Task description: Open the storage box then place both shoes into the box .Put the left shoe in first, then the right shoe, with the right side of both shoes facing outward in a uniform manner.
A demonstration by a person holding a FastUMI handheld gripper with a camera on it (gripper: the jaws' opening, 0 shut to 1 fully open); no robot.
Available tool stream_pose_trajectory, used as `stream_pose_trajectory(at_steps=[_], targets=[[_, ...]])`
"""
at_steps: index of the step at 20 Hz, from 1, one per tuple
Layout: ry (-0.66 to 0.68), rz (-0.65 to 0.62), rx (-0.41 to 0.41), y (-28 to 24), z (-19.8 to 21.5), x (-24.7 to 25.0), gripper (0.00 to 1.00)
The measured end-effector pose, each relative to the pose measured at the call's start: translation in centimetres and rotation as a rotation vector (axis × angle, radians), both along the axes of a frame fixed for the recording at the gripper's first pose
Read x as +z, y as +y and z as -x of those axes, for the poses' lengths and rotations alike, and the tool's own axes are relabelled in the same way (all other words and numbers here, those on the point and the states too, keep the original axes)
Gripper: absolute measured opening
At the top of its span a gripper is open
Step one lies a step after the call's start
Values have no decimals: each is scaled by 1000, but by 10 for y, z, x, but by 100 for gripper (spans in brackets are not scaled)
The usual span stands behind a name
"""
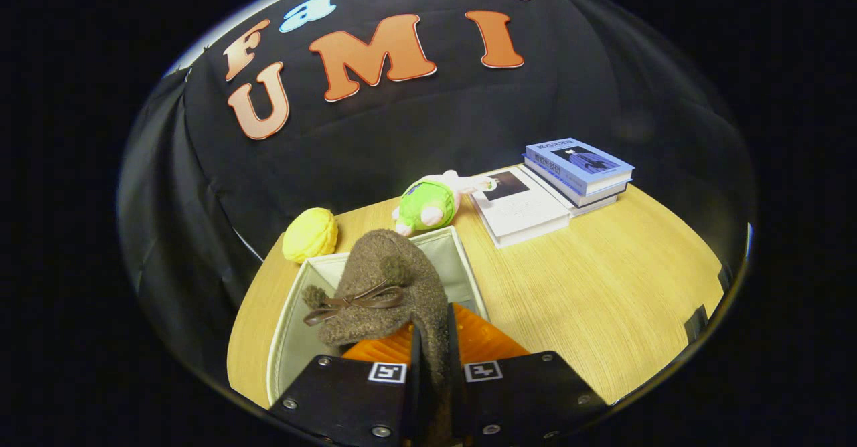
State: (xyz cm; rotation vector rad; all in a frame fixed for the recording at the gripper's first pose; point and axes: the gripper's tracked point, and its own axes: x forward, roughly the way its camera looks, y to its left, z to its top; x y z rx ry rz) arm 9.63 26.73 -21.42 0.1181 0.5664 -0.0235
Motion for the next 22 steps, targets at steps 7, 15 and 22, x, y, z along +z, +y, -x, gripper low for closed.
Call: stream_pose_trajectory(at_steps=[7, 15, 22], targets=[[-23, 15, 42, 12, 10, 12, 74], [-34, 159, -39, -35, 20, 23, 97], [122, 228, 62, -48, 30, -16, 98]])
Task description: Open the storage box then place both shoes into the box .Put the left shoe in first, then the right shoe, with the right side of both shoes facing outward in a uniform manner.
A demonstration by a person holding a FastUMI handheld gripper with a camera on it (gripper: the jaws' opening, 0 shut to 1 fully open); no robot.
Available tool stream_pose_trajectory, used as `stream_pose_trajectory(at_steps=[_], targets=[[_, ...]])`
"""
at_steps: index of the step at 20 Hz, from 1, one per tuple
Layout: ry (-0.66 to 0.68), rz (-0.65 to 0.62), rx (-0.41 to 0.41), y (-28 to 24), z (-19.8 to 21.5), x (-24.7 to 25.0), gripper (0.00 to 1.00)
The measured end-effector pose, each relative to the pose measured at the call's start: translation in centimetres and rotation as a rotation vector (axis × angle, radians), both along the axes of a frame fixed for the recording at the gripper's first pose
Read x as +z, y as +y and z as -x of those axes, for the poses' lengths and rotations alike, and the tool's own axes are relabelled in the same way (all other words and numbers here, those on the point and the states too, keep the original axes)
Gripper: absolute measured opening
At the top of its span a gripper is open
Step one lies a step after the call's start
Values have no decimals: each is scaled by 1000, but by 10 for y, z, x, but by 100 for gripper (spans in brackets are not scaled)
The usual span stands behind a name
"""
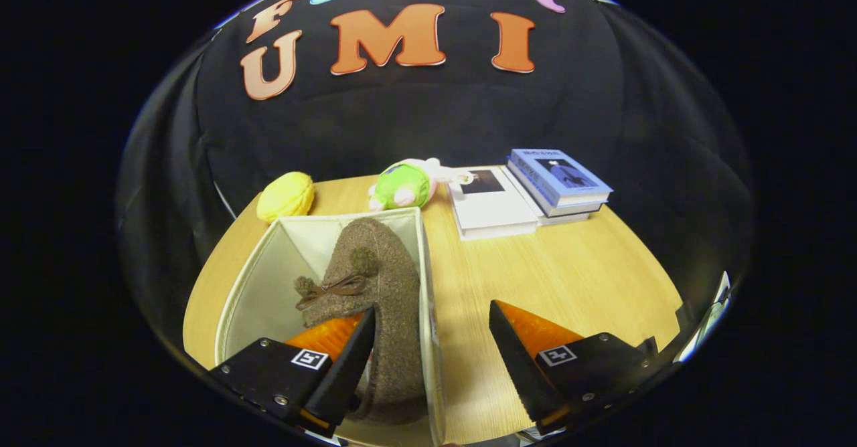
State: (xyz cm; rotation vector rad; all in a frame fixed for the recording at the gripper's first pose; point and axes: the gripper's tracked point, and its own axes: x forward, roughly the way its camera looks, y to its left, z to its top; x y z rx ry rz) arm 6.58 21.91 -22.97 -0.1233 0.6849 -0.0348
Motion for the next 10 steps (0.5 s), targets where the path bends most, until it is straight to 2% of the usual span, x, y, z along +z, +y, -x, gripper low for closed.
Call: stream_pose_trajectory(at_steps=[4, 6, 10], targets=[[65, -46, 45, -1, 7, -5, 98], [26, -29, 41, -8, 5, 7, 98], [-51, -89, 59, -5, 8, 36, 98]])
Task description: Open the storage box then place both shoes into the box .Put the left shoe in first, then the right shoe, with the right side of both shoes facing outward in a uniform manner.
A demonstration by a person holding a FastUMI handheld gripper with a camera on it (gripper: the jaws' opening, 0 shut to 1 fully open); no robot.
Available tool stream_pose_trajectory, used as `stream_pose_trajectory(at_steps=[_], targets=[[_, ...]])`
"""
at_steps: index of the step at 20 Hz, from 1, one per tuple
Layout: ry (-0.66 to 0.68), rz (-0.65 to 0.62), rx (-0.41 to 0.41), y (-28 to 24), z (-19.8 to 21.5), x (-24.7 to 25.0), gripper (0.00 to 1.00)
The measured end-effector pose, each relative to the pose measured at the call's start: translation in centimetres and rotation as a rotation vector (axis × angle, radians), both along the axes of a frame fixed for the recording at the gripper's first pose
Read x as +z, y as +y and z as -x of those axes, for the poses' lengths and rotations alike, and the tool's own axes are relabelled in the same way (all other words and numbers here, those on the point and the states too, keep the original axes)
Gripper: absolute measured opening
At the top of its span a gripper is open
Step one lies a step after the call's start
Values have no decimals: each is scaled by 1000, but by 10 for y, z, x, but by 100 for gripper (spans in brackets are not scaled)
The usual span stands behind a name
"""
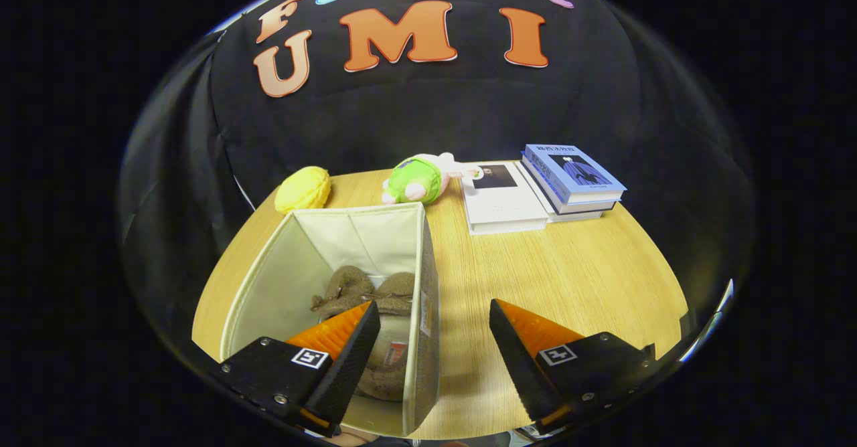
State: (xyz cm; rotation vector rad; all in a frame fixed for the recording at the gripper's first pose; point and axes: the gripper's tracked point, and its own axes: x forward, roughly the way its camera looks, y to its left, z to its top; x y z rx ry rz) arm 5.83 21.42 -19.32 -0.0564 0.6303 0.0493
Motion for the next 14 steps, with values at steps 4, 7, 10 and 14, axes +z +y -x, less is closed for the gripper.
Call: stream_pose_trajectory(at_steps=[4, 7, 10, 14], targets=[[-130, -18, 15, -10, 2, 50, 98], [-252, -26, 20, -23, 11, 98, 98], [-376, -39, 18, -43, 26, 147, 98], [-508, -7, -24, -84, 51, 191, 98]])
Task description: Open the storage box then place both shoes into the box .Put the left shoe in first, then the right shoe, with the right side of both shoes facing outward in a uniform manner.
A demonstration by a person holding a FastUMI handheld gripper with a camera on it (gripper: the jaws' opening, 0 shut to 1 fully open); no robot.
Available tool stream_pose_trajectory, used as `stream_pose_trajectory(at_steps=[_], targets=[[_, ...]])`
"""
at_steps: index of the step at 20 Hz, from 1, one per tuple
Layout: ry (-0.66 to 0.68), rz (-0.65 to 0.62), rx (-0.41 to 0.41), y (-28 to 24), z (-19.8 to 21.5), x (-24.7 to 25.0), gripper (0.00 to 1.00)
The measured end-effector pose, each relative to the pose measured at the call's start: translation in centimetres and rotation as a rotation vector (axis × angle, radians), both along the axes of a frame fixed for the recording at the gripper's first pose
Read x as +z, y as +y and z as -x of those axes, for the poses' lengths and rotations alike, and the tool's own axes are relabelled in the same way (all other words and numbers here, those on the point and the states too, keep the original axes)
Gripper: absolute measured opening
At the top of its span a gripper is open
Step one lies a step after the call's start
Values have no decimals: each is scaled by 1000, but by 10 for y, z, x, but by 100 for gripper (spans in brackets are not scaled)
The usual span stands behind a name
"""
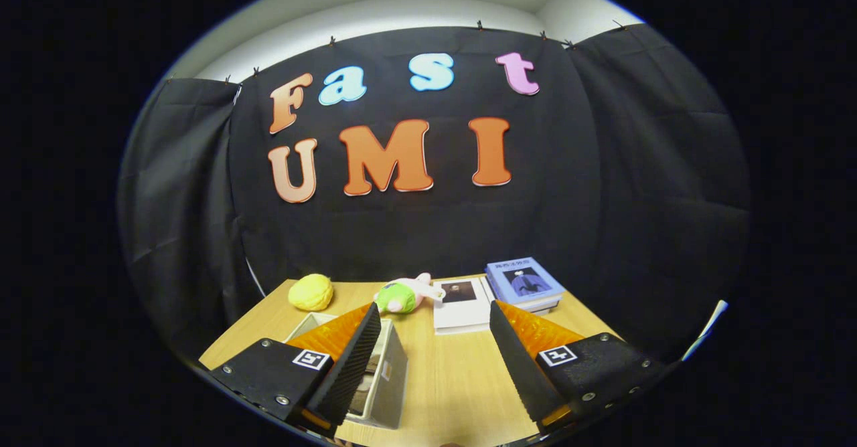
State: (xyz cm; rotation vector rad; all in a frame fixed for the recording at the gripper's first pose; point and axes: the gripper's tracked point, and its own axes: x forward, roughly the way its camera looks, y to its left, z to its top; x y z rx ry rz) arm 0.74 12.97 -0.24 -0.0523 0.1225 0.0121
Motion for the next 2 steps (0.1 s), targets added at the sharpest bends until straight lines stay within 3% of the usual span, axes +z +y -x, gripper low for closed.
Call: stream_pose_trajectory(at_steps=[2], targets=[[-49, -1, -13, -17, 11, 12, 97]])
